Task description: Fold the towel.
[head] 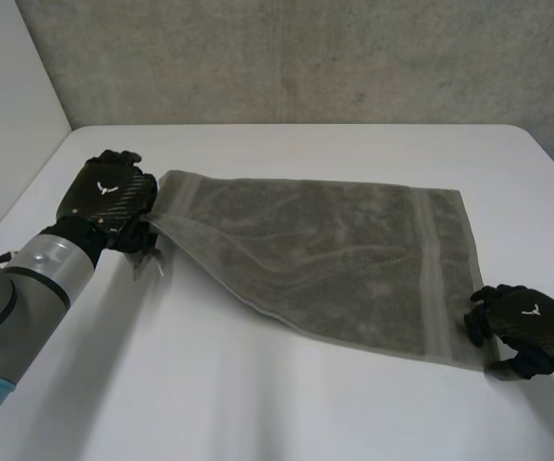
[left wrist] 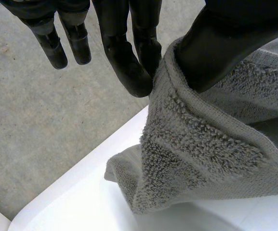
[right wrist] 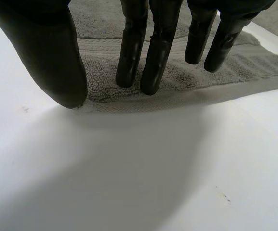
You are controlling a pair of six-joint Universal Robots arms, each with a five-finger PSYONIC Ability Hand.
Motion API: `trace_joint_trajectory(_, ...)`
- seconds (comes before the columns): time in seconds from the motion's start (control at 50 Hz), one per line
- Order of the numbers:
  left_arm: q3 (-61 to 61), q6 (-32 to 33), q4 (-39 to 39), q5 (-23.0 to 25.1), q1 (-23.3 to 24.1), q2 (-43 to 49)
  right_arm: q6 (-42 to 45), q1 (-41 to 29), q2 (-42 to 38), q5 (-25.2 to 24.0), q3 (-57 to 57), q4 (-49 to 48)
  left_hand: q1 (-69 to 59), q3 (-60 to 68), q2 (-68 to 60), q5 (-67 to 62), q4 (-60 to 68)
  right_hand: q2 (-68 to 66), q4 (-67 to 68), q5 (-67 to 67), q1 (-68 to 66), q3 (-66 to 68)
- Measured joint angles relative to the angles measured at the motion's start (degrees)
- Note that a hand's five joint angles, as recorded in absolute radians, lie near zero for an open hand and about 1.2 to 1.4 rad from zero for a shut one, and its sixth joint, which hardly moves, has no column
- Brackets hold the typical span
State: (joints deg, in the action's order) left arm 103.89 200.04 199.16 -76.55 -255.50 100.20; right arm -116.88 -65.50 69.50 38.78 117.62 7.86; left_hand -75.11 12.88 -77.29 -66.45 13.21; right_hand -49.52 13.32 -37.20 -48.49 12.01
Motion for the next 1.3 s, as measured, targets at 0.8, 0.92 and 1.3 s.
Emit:
trace_joint_trajectory(0.8, -0.06, 0.0, 0.0, 0.05, -0.09, 0.0, -0.94, -2.61, -2.1, 0.43, -2.62, -0.95, 0.0, 0.0, 0.0, 0.0, 0.0, -27.16, 0.0, -28.55, -24.07, 0.0)
trace_joint_trajectory(0.92, -0.05, 0.0, 0.0, 0.03, -0.09, 0.0, -3.68, -4.58, -1.04, 0.32, -4.05, -0.49, 0.0, 0.0, 0.0, 0.0, 0.0, -27.16, 0.0, -28.55, -24.11, 0.0)
trace_joint_trajectory(1.3, -0.11, -0.05, -0.31, -0.09, 0.03, -0.48, -21.58, -10.7, 9.32, 1.26, -14.47, 0.04, 0.0, 0.0, 0.0, 0.0, 0.0, -27.4, 0.0, -28.55, -24.33, 0.0)
